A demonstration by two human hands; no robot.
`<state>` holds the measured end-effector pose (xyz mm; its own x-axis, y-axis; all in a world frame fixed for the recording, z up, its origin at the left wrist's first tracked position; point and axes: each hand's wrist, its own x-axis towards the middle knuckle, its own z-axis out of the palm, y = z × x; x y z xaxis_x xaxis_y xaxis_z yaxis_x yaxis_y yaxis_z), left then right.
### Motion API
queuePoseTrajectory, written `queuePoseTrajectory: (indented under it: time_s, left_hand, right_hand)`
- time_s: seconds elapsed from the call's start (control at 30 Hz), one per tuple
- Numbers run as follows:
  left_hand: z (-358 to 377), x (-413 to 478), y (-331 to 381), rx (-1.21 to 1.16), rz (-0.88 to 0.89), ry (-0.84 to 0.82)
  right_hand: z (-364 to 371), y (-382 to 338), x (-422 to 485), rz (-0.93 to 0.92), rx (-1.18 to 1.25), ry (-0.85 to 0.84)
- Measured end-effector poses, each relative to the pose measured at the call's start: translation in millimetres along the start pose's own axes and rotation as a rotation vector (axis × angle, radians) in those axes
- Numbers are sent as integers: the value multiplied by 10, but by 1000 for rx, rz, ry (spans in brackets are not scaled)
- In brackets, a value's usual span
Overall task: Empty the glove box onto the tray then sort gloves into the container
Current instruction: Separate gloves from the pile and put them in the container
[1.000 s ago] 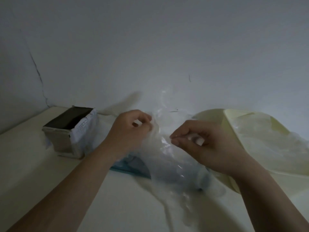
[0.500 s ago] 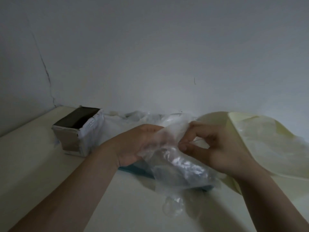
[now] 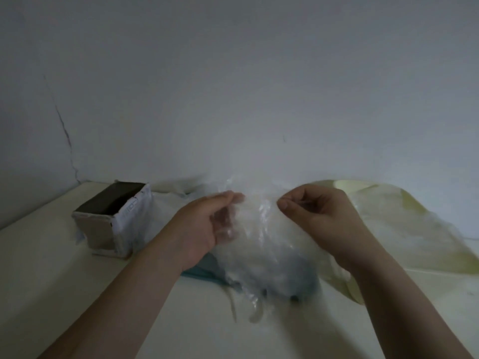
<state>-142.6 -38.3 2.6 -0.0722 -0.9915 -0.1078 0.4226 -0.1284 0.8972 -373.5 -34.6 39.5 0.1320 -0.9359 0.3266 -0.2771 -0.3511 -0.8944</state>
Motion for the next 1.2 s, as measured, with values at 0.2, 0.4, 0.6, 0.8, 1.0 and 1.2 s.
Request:
queuePoseTrajectory:
  time_s: [0.2, 0.4, 0.6, 0.8, 1.0, 1.2]
  left_hand:
    - [126, -55, 57, 126, 150, 219]
    - [775, -184, 163, 396, 198, 36]
    - [1112, -268, 294, 562, 317, 8]
    - [1352, -441, 623, 630, 361, -276]
    - [1763, 1, 669, 471, 260, -422]
    - [2211, 833, 43, 687, 151, -273]
  right_hand:
    - [-551, -315, -86, -32, -11, 100]
    - [-1374, -341, 41, 4, -432, 93]
    - [-1807, 28, 418, 22, -766, 53]
    - [-1767, 469, 695, 47, -924, -156]
    - [-1796, 534, 792, 124, -874, -40]
    - [-2111, 473, 763, 123, -686, 250]
